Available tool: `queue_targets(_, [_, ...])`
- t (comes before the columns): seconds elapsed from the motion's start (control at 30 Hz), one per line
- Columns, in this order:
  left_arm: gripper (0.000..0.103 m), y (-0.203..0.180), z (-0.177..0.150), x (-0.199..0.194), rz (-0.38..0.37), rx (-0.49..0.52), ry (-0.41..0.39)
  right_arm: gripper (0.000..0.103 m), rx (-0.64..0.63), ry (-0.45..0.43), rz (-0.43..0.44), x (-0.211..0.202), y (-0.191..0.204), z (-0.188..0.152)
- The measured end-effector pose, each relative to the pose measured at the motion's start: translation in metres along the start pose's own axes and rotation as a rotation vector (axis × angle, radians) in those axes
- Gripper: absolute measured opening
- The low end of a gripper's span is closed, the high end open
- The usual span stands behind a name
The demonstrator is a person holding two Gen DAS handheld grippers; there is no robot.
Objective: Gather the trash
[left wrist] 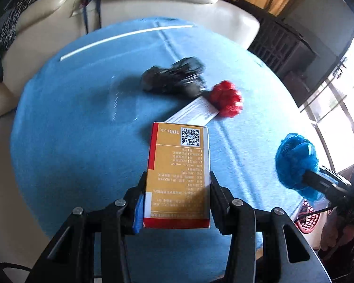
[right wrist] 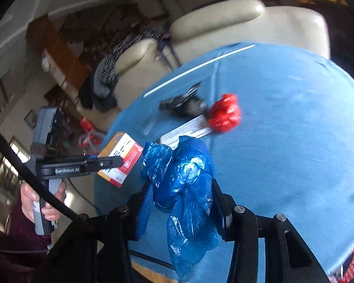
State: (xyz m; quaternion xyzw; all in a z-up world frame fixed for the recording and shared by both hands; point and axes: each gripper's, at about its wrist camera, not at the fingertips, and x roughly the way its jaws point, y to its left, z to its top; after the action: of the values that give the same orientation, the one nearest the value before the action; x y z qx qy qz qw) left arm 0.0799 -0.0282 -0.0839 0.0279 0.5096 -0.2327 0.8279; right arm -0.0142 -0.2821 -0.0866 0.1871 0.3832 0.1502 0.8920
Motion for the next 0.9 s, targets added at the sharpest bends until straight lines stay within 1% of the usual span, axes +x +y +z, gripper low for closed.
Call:
queue_targets(0.1, [0.048,-0.017,0.002,-0.008,0.003,0.035,-0.022,0.048,0.042,-0.062,-0.019,-0.031,-0.007,-0.004])
queue_targets(0.2, [0.048,-0.036,0.003,-0.014,-0.009,0.073,-0.037,0.048,0.051,-0.107,-0.053,-0.057,-0.011,-0.007])
queue_targets(0.27, [0.048,-0.055,0.004,-0.016,-0.008,0.110,-0.047,0.048,0.067,-0.132,-0.061,-0.074,-0.014,-0.010])
queue_targets(0.53, [0.048,-0.113,-0.001,-0.023,-0.034,0.232,-0.058,0.048,0.102,-0.191,-0.098,-0.117,-0.023,-0.025])
queue_targets(0.73, [0.048,-0.148,-0.011,-0.026,-0.057,0.304,-0.058,0.048,0.126,-0.237,-0.129,-0.150,-0.029,-0.040])
queue_targets(0.9, [0.048,-0.168,-0.018,-0.031,-0.072,0.345,-0.066,0.048,0.141,-0.261,-0.141,-0.168,-0.032,-0.048])
